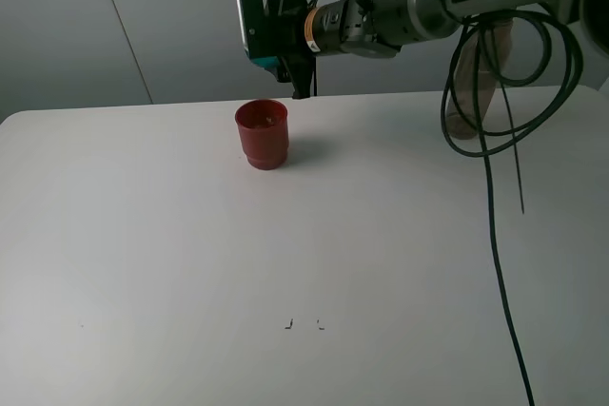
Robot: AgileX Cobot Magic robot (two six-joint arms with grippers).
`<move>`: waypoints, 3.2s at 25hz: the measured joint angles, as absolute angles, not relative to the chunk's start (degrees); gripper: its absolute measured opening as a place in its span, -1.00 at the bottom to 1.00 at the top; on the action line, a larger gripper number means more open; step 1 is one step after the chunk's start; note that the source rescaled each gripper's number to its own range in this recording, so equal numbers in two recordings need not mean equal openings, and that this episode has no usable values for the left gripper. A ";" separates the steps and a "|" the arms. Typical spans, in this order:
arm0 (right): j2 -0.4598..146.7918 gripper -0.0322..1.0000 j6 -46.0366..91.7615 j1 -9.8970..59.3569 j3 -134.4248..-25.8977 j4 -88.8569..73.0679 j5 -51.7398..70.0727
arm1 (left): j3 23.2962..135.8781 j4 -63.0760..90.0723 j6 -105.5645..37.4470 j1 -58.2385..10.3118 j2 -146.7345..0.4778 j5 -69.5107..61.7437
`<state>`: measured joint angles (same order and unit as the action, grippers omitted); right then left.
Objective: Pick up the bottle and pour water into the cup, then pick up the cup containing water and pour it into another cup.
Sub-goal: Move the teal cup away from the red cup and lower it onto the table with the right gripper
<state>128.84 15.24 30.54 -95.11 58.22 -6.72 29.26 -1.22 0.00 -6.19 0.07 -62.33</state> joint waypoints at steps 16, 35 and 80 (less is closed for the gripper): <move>104.59 -0.84 -22.87 28.45 -71.71 38.13 -4.43 | 29.26 -1.22 0.00 -6.19 0.07 -62.33; 94.77 -0.84 -22.39 18.74 -41.67 20.06 -17.25 | 29.26 -1.22 0.00 -6.19 0.07 -62.33; 117.43 0.99 -9.57 18.31 -39.90 13.15 -38.93 | 29.26 -1.22 -0.39 -6.19 0.07 -62.33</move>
<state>117.43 -9.57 18.31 -39.90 13.15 -38.93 29.26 -1.22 -0.39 -6.19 0.07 -62.33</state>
